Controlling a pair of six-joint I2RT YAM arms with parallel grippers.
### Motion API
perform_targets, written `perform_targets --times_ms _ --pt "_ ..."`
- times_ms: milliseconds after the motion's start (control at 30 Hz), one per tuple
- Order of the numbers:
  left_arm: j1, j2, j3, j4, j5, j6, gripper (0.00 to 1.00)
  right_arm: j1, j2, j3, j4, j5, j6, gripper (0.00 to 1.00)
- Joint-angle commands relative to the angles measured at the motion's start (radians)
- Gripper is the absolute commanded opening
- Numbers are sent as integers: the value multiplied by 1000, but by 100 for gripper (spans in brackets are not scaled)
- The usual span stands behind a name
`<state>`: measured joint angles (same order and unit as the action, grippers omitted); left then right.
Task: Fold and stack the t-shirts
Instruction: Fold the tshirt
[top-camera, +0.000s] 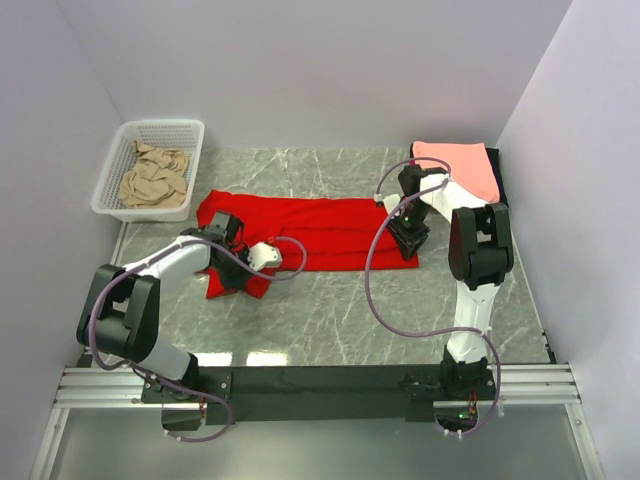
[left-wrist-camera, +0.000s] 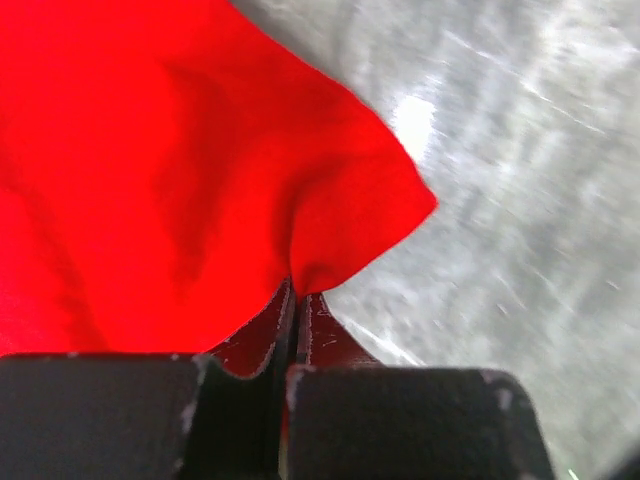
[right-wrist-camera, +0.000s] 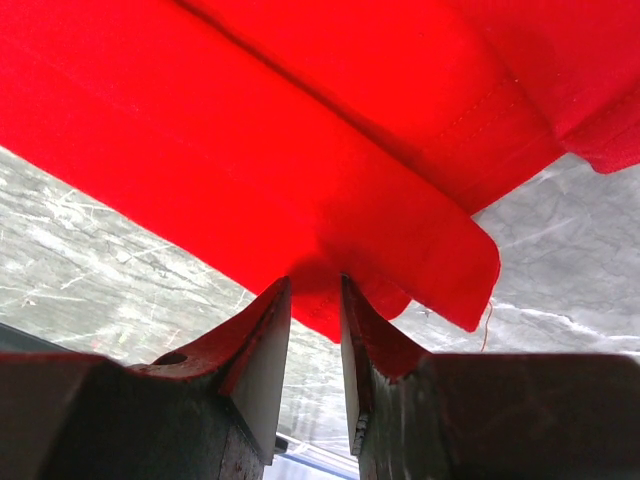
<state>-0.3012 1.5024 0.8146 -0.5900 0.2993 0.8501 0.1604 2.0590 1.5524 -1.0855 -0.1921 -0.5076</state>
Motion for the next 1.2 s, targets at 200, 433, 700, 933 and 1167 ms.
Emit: perform_targets --times_ms 200,433,700,933,1167 --pt "74 85 500 -307 87 32 1 -9 -46 34 -11 -1 -42 34" --pt "143 373 805 -235 35 -5 1 -12 -59 40 -1 -9 -46 58" --pt "159 571 1021 -126 -12 -59 1 -13 -76 55 24 -1 -37 66" --pt "165 627 1081 -53 -61 -98 1 -16 -56 80 9 -4 -35 65" --pt "152 604 1031 -79 -65 -101 1 -18 -30 117 -16 -6 -40 65"
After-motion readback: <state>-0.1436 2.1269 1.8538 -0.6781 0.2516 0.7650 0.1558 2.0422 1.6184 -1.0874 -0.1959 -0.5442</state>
